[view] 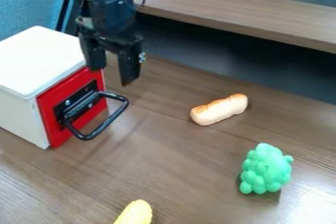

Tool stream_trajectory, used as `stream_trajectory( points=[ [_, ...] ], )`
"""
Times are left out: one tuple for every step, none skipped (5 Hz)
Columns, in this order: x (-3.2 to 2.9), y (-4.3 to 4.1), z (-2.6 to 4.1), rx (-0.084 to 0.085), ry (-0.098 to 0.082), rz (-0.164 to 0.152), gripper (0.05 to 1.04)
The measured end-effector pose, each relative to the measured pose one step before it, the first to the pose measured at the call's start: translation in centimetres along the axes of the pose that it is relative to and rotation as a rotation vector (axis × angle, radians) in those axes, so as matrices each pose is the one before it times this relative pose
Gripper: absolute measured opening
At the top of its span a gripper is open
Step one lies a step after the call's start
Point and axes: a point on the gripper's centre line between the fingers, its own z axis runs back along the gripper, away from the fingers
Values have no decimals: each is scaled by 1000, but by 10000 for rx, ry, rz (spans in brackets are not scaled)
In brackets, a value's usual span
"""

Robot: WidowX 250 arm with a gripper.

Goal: Open the drawer

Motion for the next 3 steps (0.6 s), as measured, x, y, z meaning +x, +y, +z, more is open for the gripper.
stream_trajectory(
  points=[
    [-84, -93, -798, -74, 10, 16, 999],
    [-293, -83, -996, -21, 74, 47, 999],
    [-330, 116, -929, -42, 83, 169, 999]
  ],
)
